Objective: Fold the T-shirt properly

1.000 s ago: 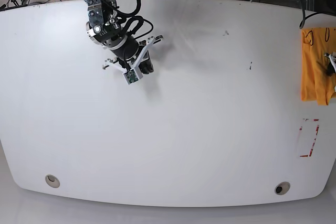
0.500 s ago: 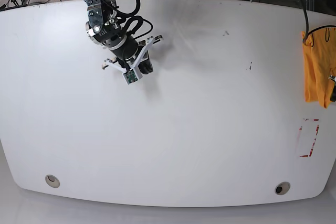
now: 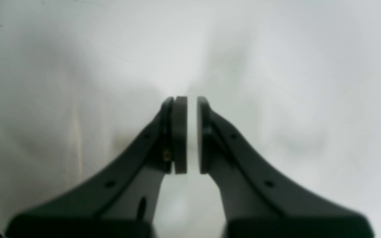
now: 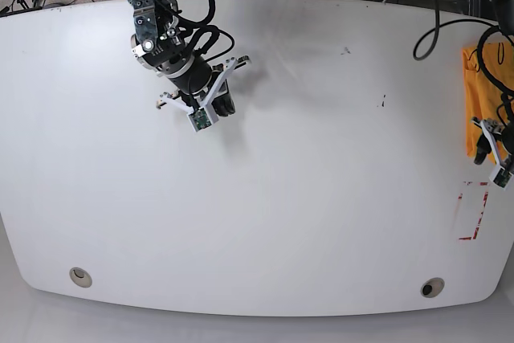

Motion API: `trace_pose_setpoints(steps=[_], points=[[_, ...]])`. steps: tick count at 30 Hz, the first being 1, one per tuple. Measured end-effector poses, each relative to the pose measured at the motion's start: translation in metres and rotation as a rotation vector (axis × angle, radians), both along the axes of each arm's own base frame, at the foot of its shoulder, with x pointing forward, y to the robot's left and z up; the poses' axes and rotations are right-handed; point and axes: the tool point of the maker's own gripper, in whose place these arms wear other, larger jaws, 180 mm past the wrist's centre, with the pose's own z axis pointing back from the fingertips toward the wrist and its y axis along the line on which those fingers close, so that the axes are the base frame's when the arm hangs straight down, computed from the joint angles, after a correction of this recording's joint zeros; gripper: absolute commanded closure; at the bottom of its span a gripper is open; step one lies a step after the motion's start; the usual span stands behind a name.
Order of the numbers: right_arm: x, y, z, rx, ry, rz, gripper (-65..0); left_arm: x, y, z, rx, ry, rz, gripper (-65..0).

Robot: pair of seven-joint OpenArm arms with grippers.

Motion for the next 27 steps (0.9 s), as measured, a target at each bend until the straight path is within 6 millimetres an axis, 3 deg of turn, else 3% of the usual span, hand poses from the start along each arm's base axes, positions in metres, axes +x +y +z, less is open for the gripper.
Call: trace_pose_setpoints(steps=[9, 17, 23, 27], points=[[0.004, 0.001, 0.013, 0.004, -0.040, 0.003, -4.3, -0.032, -0.077, 0.009, -0.104, -0.124, -0.005, -29.4], [0.016, -0.007, 0.028, 0.006, -0.151, 0.007, -4.3, -0.036, -0.139, -0.015, -0.285, -0.263, 0.058, -29.9], [0.014, -0.031, 0.017, -0.034, -0.190, 0.018, -4.3, -0.036, -0.209, -0.033, -0.437, -0.338, 0.007, -29.9], [0.004, -0.040, 0.011, -0.018, -0.220, 0.008, -4.3, -0.046, -0.223, -0.042, -0.475, -0.379, 0.045, -29.9]])
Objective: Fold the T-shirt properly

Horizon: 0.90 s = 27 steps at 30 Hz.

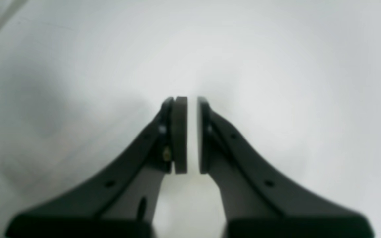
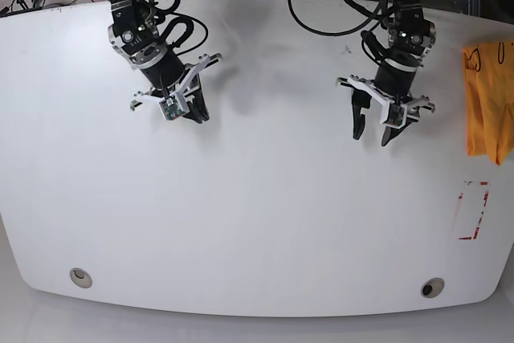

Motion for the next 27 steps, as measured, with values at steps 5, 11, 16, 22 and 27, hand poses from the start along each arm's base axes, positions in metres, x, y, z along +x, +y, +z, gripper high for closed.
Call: trace_pose_setpoints(steps=[5, 11, 16, 22, 27], points=[[-0.025, -0.005, -0.018, 0.023, 0.030, -0.010, -4.3, -0.031, -0.006, -0.022, -0.003, 0.059, 0.024, -29.4], [-0.059, -0.040, -0.030, 0.047, 0.056, -0.145, -4.3, -0.081, -0.036, -0.031, -0.033, 0.132, -0.047, -29.6], [-0.085, -0.051, -0.038, 0.064, 0.079, -0.198, -4.3, -0.116, -0.052, -0.032, -0.052, 0.186, -0.084, -29.6], [-0.125, -0.052, -0.043, 0.089, 0.115, -0.218, -4.3, -0.167, -0.046, -0.036, -0.038, 0.282, -0.065, -29.6], [-0.161, -0.062, -0.049, 0.092, 0.160, -0.282, -4.3, -0.210, -0.049, -0.052, -0.045, 0.408, -0.076, -29.4]])
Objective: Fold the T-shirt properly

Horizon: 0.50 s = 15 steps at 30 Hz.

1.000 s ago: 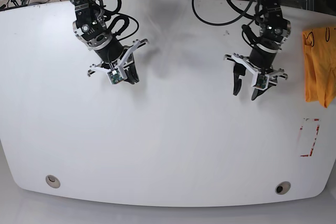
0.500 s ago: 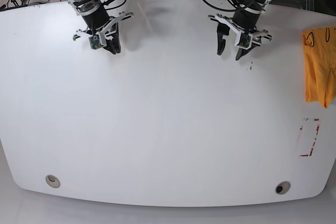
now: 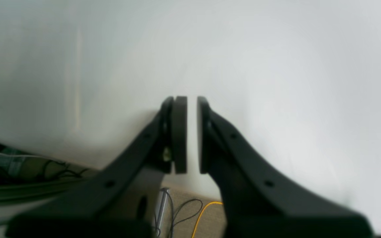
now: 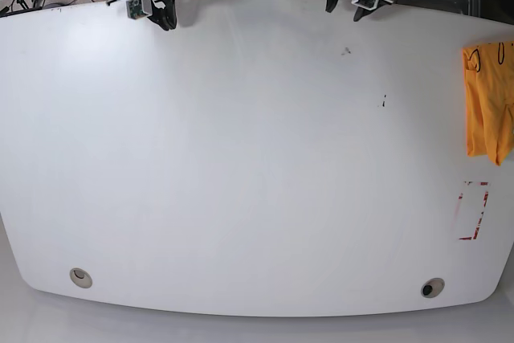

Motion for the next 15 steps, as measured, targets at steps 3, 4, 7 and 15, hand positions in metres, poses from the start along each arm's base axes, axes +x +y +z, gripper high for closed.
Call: trace_pose_setpoints(steps=[3, 4, 7, 15], points=[[-0.012, -0.003, 0.001, 0.010, 0.001, -0.039, -4.3, -0.020, 0.000, -0.001, -0.009, 0.036, 0.006, -29.4], [-0.018, -0.001, 0.000, 0.015, 0.016, -0.042, -4.3, -0.031, 0.000, -0.003, -0.008, 0.062, 0.006, -29.4], [-0.039, 0.007, -0.005, 0.042, 0.069, -0.021, -4.3, -0.058, 0.005, -0.009, 0.009, 0.141, -0.002, -29.4], [-0.093, 0.009, -0.035, 0.070, 0.230, -0.050, -4.3, -0.095, 0.018, -0.034, -0.013, 0.251, -0.012, -29.4]])
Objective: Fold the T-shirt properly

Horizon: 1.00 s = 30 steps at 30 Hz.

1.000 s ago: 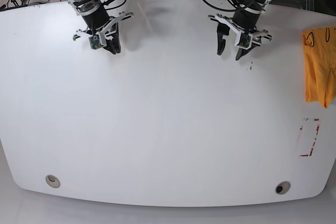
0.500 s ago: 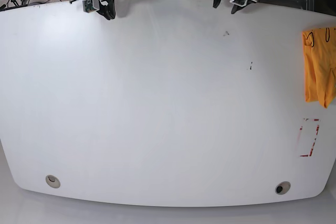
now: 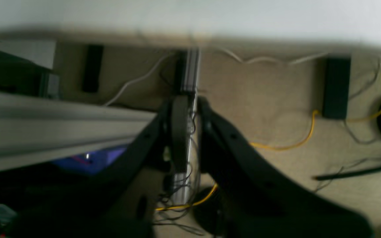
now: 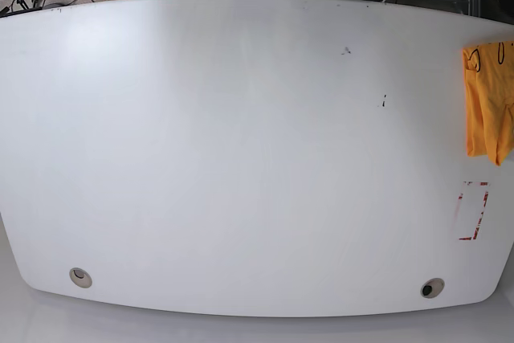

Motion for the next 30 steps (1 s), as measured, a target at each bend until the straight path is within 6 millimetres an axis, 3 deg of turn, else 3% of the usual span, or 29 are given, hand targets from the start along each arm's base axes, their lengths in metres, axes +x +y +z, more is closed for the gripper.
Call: trace_pose_setpoints(steps=[5, 8, 12, 19, 30], points=[[-0.027, 0.008, -0.024, 0.054, 0.079, -0.016, -4.3, -0.035, 0.018, -0.037, -0.020, 0.144, 0.030, -29.4], [-0.048, 0.006, -0.048, 0.047, 0.169, -0.028, -4.3, -0.041, 0.032, -0.059, -0.012, 0.197, 0.066, -29.4], [-0.065, -0.003, -0.080, 0.037, 0.256, -0.057, -4.3, -0.034, 0.045, -0.086, -0.021, 0.208, 0.124, -29.4], [-0.059, -0.003, -0.118, 0.057, 0.309, -0.062, -4.3, -0.053, 0.039, -0.132, -0.028, 0.340, 0.115, -29.4], [-0.062, 0.004, -0.167, 0.073, 0.441, -0.035, -4.3, -0.050, 0.054, -0.197, -0.013, 0.499, 0.202, -29.3]])
